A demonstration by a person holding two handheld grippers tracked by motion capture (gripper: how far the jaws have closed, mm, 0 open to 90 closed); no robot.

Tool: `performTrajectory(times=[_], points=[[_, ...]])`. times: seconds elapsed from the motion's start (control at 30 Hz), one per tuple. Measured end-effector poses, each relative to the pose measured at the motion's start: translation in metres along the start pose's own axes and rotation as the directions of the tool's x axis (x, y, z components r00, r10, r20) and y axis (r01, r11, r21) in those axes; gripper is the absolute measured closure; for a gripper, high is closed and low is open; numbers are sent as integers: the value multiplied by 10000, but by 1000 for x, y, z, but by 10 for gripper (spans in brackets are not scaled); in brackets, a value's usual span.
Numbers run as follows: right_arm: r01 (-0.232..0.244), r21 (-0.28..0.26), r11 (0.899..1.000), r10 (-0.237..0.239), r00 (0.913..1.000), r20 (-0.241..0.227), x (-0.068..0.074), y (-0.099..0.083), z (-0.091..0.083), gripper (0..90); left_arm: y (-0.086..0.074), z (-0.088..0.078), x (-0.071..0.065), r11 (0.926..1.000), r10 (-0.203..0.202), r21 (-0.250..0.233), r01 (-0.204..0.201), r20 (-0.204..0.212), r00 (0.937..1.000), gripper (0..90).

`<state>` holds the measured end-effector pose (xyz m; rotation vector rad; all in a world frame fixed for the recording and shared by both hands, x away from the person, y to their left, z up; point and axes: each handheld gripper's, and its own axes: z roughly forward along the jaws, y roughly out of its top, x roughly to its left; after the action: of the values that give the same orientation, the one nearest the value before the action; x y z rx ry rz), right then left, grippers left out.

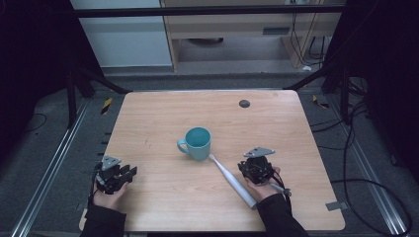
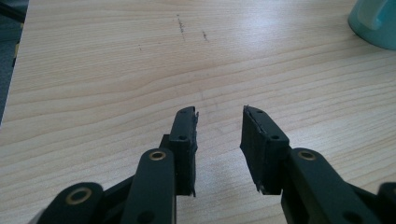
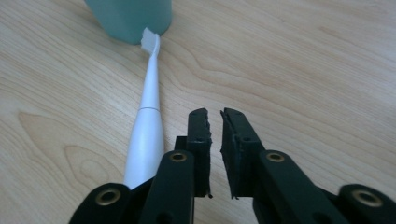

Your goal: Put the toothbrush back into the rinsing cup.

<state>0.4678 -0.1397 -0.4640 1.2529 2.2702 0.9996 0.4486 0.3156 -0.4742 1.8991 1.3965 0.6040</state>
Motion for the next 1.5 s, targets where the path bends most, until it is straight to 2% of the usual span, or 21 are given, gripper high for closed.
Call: performTrajectory(times=[0.07, 0.1, 0.3, 0.43, 0.6, 0.73, 0.8, 0.83, 0.97, 1.07, 1.17, 1.27, 1.37, 1.4, 1.5], points=[[-112, -5, 9999, 112, 9999, -68, -1, 0, -3, 774, 0, 0, 0, 10000, -1, -1, 1, -1, 10000, 654], [34, 62, 10000, -34, 10000, -42, -4, 0, -9, 723, 0, 0, 0, 10000, 7, 13, -7, -18, 10000, 654], [311, 294, 9991, -311, 9995, -8, -7, 1, -26, 628, 0, 0, 0, 10000, 1, 11, -1, -24, 10000, 652], [243, 489, 9985, -235, 9996, -171, -8, 3, -32, 596, 0, 0, 0, 10000, 13, 27, -13, -26, 10000, 650], [620, 839, 9945, -591, 9976, -371, -5, 7, -39, 553, 0, 1, 0, 10000, 10, 11, -10, -3, 10000, 646], [1035, 1122, 9883, -1000, 9943, -360, 1, 11, -42, 544, -1, 1, 0, 10000, 71, 47, -71, 35, 10000, 642], [1161, 1321, 9844, -1106, 9927, -486, 4, 12, -42, 540, -1, 1, 0, 10000, 52, 25, -52, 41, 10000, 637], [1186, 1573, 9804, -1087, 9916, -704, 8, 13, -41, 535, -1, 2, 0, 9999, 77, 65, -77, 48, 10000, 637], [1480, 1823, 9720, -1384, 9883, -645, 14, 15, -38, 531, -1, 2, 0, 9999, 74, 84, -74, 39, 10000, 636], [1469, 1993, 9689, -1354, 9883, -705, 17, 15, -37, 525, -1, 2, 0, 9999, 73, 86, -74, 41, 10000, 635], [1657, 2279, 9595, -1491, 9849, -883, 20, 15, -33, 516, -1, 2, 0, 9999, 48, 99, -48, 53, 10000, 634], [1710, 2398, 9556, -1512, 9836, -989, 23, 16, -32, 512, -1, 2, 0, 9999, 57, 114, -58, 47, 10000, 634], [1769, 2756, 9449, -1503, 9819, -1151, 26, 16, -26, 505, -1, 2, 0, 9999, 50, 109, -51, 45, 10000, 634], [1769, 2756, 9449, -1503, 9819, -1151, 26, 16, -26, 505, -1, 2, 0, 9999, 50, 109, -51, 45, 10000, 634], [1841, 3014, 9356, -1523, 9803, -1261, 30, 16, -20, 512, -1, 3, 0, 9999, 58, 117, -59, 49, 10000, 634]])
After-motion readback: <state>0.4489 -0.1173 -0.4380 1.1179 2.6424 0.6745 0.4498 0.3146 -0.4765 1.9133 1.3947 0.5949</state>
